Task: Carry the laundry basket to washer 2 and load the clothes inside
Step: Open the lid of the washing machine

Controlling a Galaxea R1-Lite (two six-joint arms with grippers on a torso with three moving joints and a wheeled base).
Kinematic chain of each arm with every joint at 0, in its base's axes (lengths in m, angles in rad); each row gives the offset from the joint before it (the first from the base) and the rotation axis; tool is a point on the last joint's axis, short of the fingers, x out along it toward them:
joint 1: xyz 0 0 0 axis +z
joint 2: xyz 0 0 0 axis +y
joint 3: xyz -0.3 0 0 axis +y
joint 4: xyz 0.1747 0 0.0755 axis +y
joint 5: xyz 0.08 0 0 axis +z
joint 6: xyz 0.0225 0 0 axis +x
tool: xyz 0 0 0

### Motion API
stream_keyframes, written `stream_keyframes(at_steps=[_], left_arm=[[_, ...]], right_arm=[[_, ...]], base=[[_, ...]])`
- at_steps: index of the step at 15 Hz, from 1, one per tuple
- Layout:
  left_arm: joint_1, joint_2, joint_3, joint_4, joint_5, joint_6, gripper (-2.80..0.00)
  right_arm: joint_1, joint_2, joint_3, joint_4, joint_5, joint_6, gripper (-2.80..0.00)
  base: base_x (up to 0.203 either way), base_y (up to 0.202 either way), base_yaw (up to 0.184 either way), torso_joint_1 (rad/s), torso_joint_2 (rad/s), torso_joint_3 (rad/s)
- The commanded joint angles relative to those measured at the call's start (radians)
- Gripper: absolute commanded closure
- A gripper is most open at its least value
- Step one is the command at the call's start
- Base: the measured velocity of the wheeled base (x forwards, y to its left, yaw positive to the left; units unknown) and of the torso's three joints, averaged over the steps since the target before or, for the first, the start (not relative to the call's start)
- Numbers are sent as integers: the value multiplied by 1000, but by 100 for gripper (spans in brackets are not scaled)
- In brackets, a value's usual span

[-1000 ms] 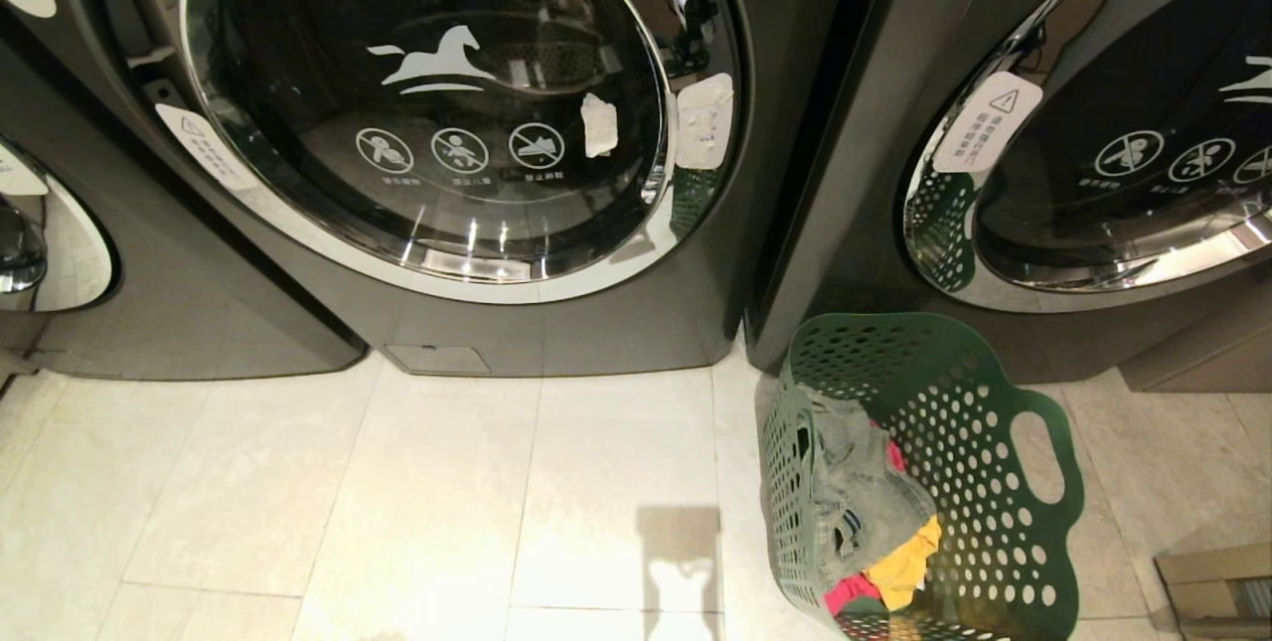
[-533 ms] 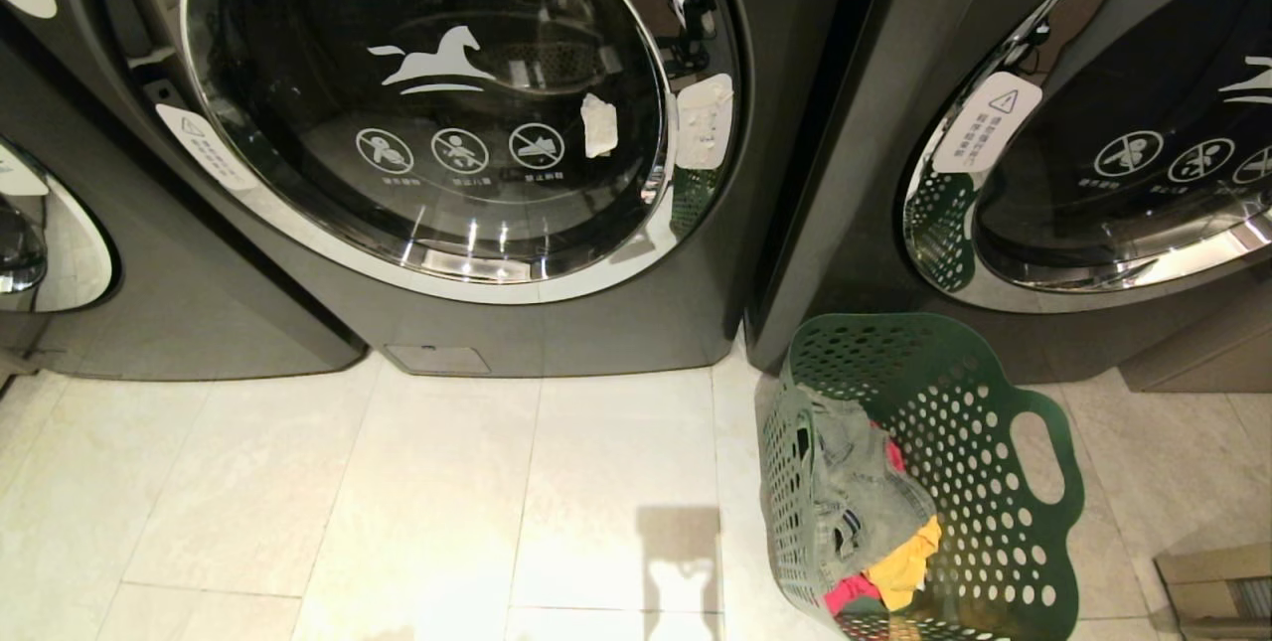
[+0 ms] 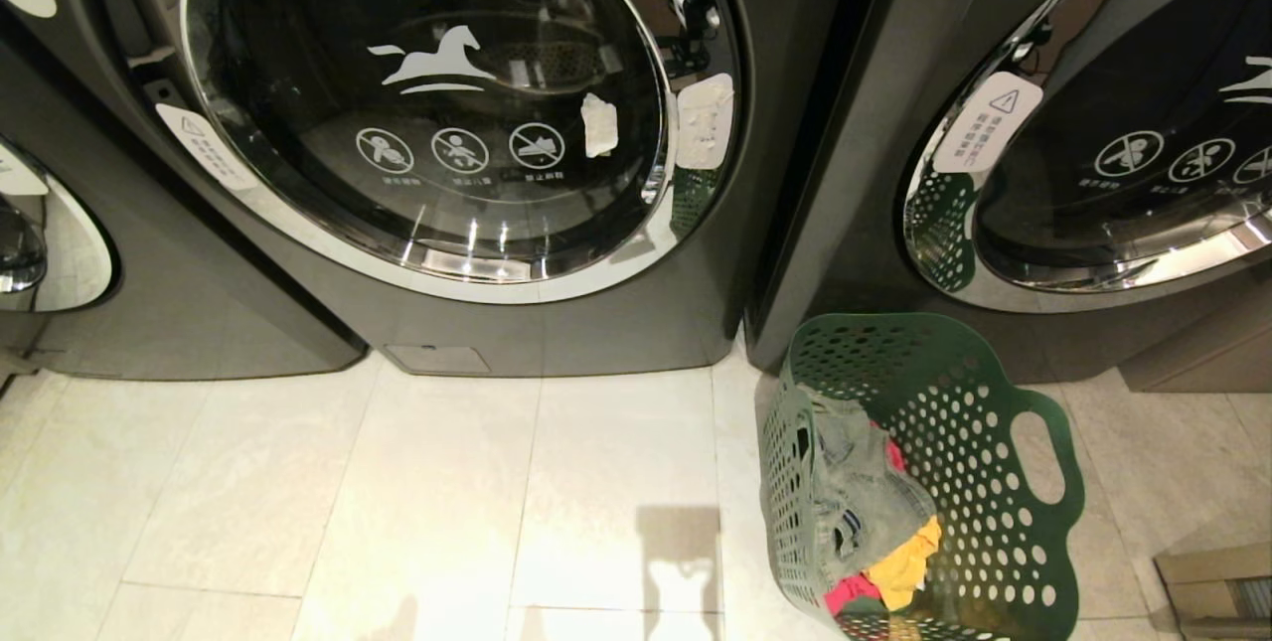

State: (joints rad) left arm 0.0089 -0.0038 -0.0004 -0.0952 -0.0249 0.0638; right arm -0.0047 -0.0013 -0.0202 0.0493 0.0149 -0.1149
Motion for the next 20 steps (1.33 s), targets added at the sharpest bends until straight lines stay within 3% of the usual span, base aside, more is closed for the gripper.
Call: stream_keyframes(at_steps=[1,8,15,20], left_arm=[[0,4,39,-5,0,1,0],[0,4,40,-18,3,2,0],[0,4,40,-17,5,1,0],[0,4,40,-18,5,1,0]], right_arm=[[0,1,3,-3,0,1,0],[0,0,11,-21,1,0,0],[0,0,20,-54,-4,80,0],[0,1,20,-54,-4,83,0]], base=[[0,0,0,0,0,0],[0,0,0,0,0,0],[0,0,0,0,0,0],[0,0,0,0,0,0]])
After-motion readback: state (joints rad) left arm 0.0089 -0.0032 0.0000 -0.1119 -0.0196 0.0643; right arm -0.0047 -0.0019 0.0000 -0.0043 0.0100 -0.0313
